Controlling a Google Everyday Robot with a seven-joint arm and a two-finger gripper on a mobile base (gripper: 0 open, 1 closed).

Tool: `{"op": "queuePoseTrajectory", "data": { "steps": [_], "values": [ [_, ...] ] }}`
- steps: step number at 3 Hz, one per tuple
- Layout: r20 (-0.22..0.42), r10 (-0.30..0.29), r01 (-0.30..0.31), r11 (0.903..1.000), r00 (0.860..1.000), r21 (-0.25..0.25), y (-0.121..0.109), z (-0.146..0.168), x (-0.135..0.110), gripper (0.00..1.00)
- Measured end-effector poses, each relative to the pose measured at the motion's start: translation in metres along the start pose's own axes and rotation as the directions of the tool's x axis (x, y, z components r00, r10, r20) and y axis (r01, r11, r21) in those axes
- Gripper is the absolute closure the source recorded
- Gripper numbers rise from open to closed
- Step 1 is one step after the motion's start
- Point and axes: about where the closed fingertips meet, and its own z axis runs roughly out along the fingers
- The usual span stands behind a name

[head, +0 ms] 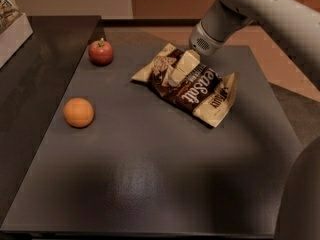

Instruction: Move brown chip bag near orange

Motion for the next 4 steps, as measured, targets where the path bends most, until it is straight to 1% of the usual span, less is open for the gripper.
{"op": "queuePoseTrajectory", "data": {
  "steps": [1,2,3,4],
  "values": [
    [-0.014,0.003,-0.003,1.0,1.0,0.003,0.0,0.007,0.003,0.0],
    [-0.034,-0.004,0.004,1.0,0.999,-0.001,0.003,0.011,0.006,0.18],
    [-0.047,-0.009,0.009,1.0,0.999,-0.004,0.007,0.011,0.008,0.41],
    [-0.044,-0.02,0.02,0.9998,0.999,-0.002,0.013,0.003,0.006,0.64]
  ]
}}
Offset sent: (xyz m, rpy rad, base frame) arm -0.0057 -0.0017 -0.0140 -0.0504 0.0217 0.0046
